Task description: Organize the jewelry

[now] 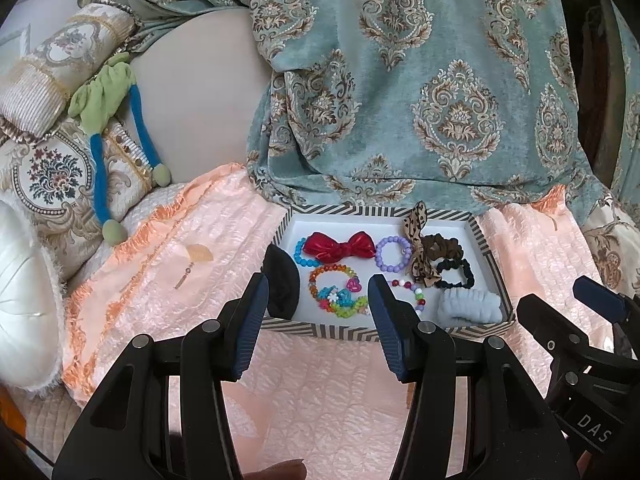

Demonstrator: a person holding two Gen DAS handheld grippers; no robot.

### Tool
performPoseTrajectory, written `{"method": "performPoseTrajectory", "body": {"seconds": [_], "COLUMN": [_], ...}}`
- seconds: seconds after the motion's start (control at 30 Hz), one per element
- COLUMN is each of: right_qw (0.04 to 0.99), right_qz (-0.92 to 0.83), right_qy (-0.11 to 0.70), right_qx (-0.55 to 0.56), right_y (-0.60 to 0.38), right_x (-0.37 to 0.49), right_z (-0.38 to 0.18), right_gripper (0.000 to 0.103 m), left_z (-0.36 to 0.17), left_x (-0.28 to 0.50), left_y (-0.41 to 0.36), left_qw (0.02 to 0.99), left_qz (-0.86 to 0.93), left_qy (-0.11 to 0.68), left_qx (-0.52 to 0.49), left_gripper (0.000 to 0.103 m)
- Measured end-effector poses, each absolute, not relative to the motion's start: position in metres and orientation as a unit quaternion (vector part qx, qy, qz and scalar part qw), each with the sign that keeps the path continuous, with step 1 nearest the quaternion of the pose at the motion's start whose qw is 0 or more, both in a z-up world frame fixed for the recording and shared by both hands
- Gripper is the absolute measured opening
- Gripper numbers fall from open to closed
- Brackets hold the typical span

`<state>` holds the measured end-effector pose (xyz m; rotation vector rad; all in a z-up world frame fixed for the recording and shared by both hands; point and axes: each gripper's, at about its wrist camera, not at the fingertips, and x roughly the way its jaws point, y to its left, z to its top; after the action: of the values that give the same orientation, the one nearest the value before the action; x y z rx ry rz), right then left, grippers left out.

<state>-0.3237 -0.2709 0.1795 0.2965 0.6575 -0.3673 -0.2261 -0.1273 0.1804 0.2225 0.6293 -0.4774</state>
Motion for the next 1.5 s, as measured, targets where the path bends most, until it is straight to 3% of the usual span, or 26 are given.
{"method": "performPoseTrajectory", "body": {"seconds": [1.5], "right_qw": [0.915], "right_qz": [-0.173], "right_qy": [0.334], "right_qx": [0.148], "right_y": [-0.268], "right_x": [-0.318], "right_z": [0.168], "right_gripper": [0.075], "left_z": [0.170], "left_x": [-0.218], "left_y": [-0.128], "left_qw": [0.913], "left_qz": [-0.229], "left_qy": [0.319], "left_qx": [0.110], "left_gripper": [0.052]}}
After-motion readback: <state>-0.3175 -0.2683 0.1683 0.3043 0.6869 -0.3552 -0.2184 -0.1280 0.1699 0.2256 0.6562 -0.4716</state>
